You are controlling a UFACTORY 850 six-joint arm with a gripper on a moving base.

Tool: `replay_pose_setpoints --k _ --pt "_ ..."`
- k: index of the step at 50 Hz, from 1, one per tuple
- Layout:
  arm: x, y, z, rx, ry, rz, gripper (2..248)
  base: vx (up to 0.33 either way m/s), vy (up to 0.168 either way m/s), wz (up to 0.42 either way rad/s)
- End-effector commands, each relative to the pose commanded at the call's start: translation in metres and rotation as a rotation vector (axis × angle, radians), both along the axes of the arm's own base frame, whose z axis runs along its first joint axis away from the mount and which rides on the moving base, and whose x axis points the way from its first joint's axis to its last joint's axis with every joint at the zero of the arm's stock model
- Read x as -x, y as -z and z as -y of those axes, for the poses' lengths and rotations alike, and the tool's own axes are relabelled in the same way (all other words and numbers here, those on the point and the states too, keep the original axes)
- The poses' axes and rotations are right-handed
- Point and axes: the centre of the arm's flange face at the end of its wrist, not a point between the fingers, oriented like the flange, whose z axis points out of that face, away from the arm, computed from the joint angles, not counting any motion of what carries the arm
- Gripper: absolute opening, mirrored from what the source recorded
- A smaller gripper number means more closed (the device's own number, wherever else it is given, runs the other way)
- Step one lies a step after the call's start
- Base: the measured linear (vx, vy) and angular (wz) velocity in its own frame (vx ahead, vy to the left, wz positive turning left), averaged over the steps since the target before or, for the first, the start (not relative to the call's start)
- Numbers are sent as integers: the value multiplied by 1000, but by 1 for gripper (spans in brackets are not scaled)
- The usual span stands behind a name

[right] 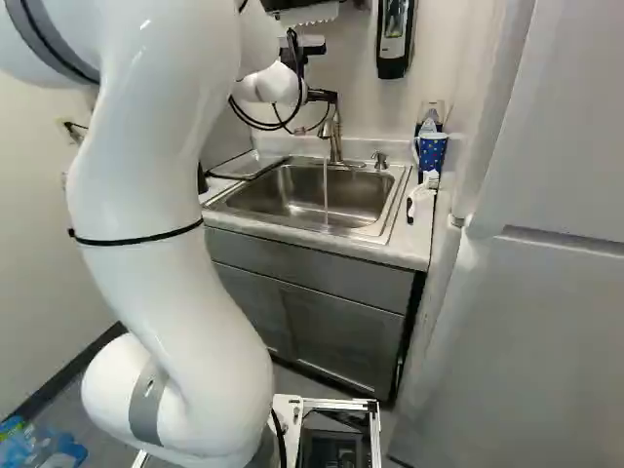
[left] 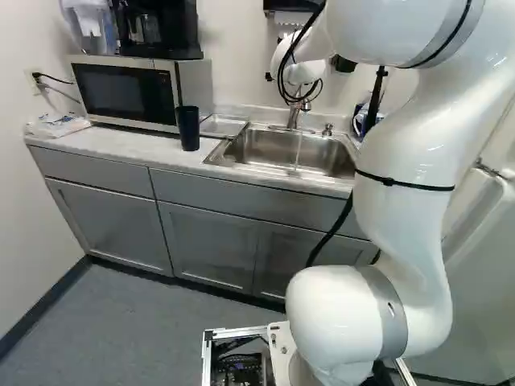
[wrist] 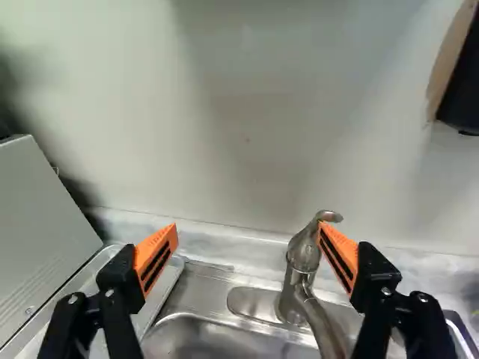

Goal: Rinse the cup and place it in the tray

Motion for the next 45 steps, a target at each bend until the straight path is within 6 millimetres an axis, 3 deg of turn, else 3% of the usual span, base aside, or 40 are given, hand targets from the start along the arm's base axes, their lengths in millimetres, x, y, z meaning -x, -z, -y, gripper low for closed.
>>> replay_pose_setpoints --k 45 --pt "92 -4 12 -2 36 -17 247 0 0 0"
